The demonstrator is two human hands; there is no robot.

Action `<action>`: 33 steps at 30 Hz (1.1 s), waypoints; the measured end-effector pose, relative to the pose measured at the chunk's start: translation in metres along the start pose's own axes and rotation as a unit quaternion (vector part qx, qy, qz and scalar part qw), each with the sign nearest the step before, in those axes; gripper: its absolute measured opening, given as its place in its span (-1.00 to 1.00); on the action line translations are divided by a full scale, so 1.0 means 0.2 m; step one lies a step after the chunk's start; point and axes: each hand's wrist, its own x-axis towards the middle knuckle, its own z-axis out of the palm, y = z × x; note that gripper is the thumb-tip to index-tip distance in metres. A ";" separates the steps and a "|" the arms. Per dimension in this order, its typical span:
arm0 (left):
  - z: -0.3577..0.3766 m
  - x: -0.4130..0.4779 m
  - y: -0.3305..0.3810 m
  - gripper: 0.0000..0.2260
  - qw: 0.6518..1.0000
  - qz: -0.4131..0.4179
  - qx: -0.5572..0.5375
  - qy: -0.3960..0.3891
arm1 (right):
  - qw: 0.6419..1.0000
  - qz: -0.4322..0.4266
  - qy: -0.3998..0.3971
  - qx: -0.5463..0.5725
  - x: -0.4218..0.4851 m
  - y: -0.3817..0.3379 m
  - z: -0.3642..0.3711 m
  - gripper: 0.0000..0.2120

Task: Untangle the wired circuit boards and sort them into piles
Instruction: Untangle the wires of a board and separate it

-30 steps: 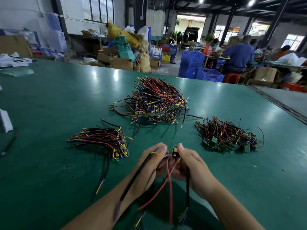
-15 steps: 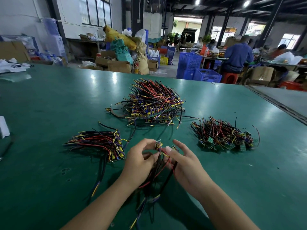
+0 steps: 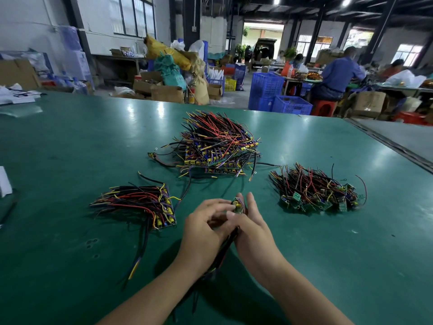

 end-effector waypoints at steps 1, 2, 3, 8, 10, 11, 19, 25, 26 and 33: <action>0.00 0.00 0.00 -0.75 1.000 0.007 0.006 0.011 | 1.000 0.003 -0.004 0.005 0.00 0.01 0.01 -0.07; 0.00 0.00 0.00 -0.76 1.000 0.007 0.015 0.024 | 1.000 0.003 -0.006 0.005 0.00 0.02 0.01 0.00; -0.01 0.00 0.00 -0.76 0.999 0.005 0.023 0.036 | 1.000 0.000 -0.008 0.002 0.00 0.02 0.01 0.02; -0.01 -0.01 -0.02 -0.58 0.992 0.028 0.119 -0.016 | 1.000 -0.010 -0.021 -0.017 0.00 0.01 0.01 -0.10; -0.02 0.00 -0.03 -0.60 0.989 0.025 0.144 -0.024 | 0.998 -0.001 -0.036 -0.054 0.00 0.00 -0.01 -0.19; -0.03 0.01 -0.03 -0.61 0.988 0.027 0.152 -0.013 | 0.996 0.009 -0.050 -0.068 0.00 0.00 -0.01 -0.23; -0.06 0.07 -0.01 -0.69 0.994 0.048 0.072 0.063 | 0.992 0.054 -0.077 -0.082 0.00 -0.08 -0.02 -0.57; -0.08 0.07 -0.03 -0.64 0.982 0.109 0.155 -0.004 | 0.964 0.124 -0.112 -0.207 -0.01 -0.16 -0.05 -0.87; -0.09 0.08 -0.03 -0.62 0.980 0.109 0.168 -0.012 | 0.960 0.129 -0.107 -0.225 -0.01 -0.16 -0.06 -0.82; -0.17 0.08 0.01 -0.35 0.962 -0.056 0.149 -0.223 | 0.990 0.095 0.006 -0.100 0.00 -0.15 -0.10 -0.81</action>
